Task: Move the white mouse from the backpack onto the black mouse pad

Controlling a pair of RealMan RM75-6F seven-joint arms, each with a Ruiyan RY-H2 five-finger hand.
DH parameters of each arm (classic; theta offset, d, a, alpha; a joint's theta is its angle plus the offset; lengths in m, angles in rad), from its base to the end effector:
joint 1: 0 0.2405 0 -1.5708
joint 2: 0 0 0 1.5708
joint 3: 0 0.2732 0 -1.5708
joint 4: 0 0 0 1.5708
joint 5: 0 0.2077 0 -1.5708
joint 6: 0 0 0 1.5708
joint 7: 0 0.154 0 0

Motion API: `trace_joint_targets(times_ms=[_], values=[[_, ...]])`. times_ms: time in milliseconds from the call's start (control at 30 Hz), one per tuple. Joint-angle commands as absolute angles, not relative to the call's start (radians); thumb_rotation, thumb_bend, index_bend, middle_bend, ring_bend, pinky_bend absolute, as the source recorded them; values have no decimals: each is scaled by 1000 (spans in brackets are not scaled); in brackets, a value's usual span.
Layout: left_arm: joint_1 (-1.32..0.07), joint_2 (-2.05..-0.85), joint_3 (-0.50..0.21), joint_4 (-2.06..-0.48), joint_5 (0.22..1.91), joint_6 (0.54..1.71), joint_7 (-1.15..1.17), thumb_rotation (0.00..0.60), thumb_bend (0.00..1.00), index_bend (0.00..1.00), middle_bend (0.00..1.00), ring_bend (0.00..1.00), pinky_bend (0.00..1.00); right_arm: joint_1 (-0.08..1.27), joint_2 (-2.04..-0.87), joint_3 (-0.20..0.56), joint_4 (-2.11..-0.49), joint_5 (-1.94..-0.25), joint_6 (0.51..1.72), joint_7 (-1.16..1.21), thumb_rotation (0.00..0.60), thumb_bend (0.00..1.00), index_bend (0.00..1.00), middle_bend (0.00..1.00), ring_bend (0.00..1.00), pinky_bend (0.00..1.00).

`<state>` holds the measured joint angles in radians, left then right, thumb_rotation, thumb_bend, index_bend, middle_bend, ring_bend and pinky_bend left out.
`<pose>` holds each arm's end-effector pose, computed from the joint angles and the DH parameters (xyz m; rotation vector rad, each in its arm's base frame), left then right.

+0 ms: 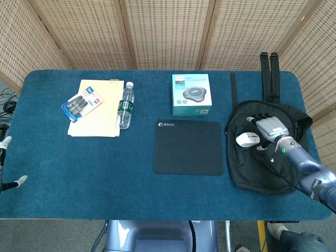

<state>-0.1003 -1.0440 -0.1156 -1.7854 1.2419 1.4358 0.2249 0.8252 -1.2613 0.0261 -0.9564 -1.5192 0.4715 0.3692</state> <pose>-0.3253 0.2040 0.1914 -1.2424 -0.9232 -0.7089 -0.3076 -0.4469 0.1205 1.8968 -0.9529 0.3583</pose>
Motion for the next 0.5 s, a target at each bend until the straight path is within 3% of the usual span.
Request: trace_joint_targets(times_ms=[33,333,500], values=[[-104,-1047,-118,-1784,1235,1432,230,600,0,0,0,0,0,835,-1275,15,-941,-1531,469,384,600,0,112,95,0,69],[-108,-1045,-127,-1787,1220,1435,231,600,0,0,0,0,0,872,-1353,-21,-849,-1555,441,424,600,0,208,149,10,92],[-115,-1045,-130,-1780,1205,1423,229,600,0,0,0,0,0,878,-1382,-38,-800,-1560,439,452,600,2,256,224,84,149]])
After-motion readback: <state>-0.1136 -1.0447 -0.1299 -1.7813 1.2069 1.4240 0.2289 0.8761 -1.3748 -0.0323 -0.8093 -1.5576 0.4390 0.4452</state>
